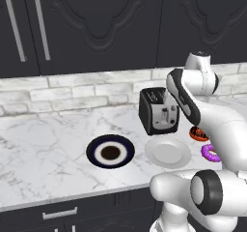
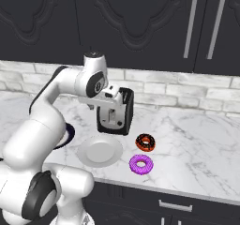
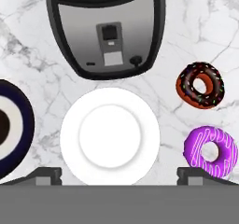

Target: Place the pastries on the plates.

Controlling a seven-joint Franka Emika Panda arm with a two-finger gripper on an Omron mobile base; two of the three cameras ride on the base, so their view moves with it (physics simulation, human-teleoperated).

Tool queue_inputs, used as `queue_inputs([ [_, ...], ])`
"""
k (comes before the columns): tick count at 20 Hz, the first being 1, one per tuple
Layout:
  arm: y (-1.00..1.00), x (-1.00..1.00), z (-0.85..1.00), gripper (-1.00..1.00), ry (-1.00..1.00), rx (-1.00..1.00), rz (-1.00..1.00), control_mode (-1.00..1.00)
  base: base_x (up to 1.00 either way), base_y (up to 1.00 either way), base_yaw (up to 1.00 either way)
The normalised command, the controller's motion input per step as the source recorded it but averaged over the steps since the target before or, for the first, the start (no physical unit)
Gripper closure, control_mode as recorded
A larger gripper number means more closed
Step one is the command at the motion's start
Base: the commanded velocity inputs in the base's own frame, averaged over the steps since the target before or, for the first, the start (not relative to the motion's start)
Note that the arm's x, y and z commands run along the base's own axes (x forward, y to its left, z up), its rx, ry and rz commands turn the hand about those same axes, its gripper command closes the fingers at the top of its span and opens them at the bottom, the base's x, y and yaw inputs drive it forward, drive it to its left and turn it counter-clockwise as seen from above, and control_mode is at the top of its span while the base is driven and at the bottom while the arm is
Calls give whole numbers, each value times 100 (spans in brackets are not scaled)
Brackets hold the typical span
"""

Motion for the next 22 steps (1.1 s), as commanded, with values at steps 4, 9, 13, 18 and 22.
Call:
queue_inputs([
  [4,-63,0,-27,-100,0,0,-14,-100,0,0,0],
  [9,-61,0,-22,-100,3,0,-12,-100,0,0,0],
  [13,-46,0,-23,-100,6,0,-12,-100,0,0,0],
  [18,-36,-10,-27,-100,6,0,-12,-100,0,0,0],
  [22,-15,-51,-28,-100,5,0,-9,-100,0,0,0],
])
